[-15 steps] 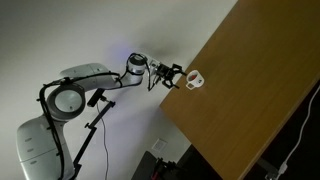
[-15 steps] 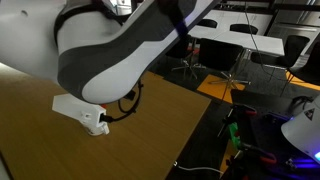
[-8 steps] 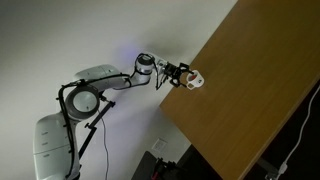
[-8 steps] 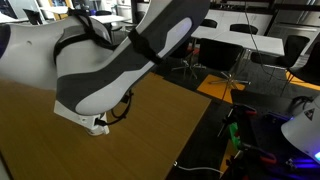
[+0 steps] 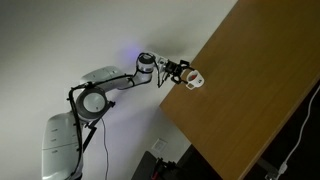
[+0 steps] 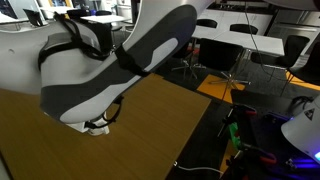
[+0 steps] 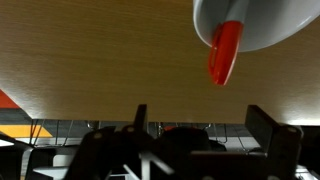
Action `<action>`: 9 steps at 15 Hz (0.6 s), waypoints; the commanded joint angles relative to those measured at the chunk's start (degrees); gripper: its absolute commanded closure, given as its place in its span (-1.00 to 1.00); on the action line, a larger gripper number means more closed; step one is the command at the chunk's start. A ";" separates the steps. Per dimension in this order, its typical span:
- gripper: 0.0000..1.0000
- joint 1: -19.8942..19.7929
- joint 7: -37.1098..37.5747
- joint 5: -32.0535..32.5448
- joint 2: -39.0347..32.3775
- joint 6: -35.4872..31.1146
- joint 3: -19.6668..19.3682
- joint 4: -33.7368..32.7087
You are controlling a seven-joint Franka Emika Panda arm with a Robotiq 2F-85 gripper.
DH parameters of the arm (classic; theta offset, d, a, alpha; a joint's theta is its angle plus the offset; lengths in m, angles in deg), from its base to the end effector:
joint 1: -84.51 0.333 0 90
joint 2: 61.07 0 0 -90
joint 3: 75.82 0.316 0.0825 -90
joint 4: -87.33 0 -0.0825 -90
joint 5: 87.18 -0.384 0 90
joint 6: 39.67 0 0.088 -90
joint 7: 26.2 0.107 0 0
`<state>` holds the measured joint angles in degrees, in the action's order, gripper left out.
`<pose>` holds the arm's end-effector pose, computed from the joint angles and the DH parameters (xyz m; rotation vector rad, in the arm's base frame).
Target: Remove the marker from the white mug then put it on the table
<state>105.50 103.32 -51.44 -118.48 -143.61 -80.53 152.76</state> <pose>0.7161 0.1769 0.1829 1.7002 -1.9155 0.7056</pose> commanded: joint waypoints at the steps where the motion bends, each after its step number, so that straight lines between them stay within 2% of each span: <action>1: -1.00 1.30 -1.63 -1.15 -3.42 4.02 -1.32 -6.72; 9: -1.00 1.42 -4.45 -1.72 -9.66 8.02 -1.79 -15.20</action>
<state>106.12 101.10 -51.48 -124.73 -138.71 -80.85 143.33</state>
